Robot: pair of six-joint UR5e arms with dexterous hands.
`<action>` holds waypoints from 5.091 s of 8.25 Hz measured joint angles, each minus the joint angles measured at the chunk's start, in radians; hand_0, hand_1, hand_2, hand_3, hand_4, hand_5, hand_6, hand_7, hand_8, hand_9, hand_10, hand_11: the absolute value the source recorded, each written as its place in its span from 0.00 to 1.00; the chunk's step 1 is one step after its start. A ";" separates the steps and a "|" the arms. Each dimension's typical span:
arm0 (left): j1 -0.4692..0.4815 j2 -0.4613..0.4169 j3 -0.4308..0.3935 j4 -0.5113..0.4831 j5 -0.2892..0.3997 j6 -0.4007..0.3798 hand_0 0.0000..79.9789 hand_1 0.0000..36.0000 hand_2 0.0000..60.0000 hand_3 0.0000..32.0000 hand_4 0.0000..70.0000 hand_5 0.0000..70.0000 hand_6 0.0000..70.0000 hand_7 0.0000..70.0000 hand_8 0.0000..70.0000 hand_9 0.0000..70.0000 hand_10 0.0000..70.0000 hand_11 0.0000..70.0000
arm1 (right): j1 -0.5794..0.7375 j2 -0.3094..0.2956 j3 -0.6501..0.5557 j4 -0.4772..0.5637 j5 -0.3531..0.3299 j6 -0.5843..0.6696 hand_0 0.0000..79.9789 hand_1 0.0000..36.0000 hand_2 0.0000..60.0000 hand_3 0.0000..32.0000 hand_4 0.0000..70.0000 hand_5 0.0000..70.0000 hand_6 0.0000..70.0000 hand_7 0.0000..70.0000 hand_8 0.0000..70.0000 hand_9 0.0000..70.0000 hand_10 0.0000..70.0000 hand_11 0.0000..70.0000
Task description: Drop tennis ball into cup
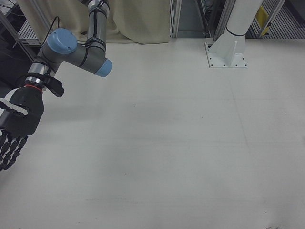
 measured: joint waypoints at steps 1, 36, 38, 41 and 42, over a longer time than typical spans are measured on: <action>0.014 0.000 -0.008 0.000 0.001 0.000 0.79 0.92 0.80 0.00 0.58 0.27 0.82 1.00 0.65 0.92 0.44 0.66 | 0.000 0.000 0.000 0.000 0.000 0.000 0.00 0.00 0.00 0.00 0.00 0.00 0.00 0.00 0.00 0.00 0.00 0.00; 0.184 -0.041 -0.430 0.292 -0.103 0.028 0.75 0.94 0.39 0.00 0.07 0.08 0.02 0.28 0.00 0.04 0.01 0.06 | 0.005 -0.002 0.008 0.000 0.000 0.002 0.00 0.00 0.00 0.00 0.00 0.00 0.00 0.00 0.00 0.00 0.00 0.00; 0.181 -0.034 -0.408 0.330 -0.104 -0.023 0.80 1.00 0.40 0.00 0.08 0.10 0.03 0.29 0.00 0.04 0.00 0.05 | 0.005 -0.002 0.008 0.000 0.000 0.002 0.00 0.00 0.00 0.00 0.00 0.00 0.00 0.00 0.00 0.00 0.00 0.00; 0.177 -0.033 -0.378 0.371 -0.102 -0.064 0.79 1.00 0.44 0.00 0.09 0.09 0.03 0.32 0.00 0.04 0.01 0.06 | 0.019 -0.002 0.019 0.000 0.000 -0.002 0.00 0.00 0.00 0.00 0.00 0.00 0.00 0.00 0.00 0.00 0.00 0.00; 0.171 -0.034 -0.368 0.378 -0.098 -0.067 0.79 1.00 0.45 0.00 0.09 0.08 0.01 0.32 0.00 0.04 0.00 0.05 | 0.020 -0.002 0.019 0.000 0.000 -0.003 0.00 0.00 0.00 0.00 0.00 0.00 0.00 0.00 0.00 0.00 0.00 0.00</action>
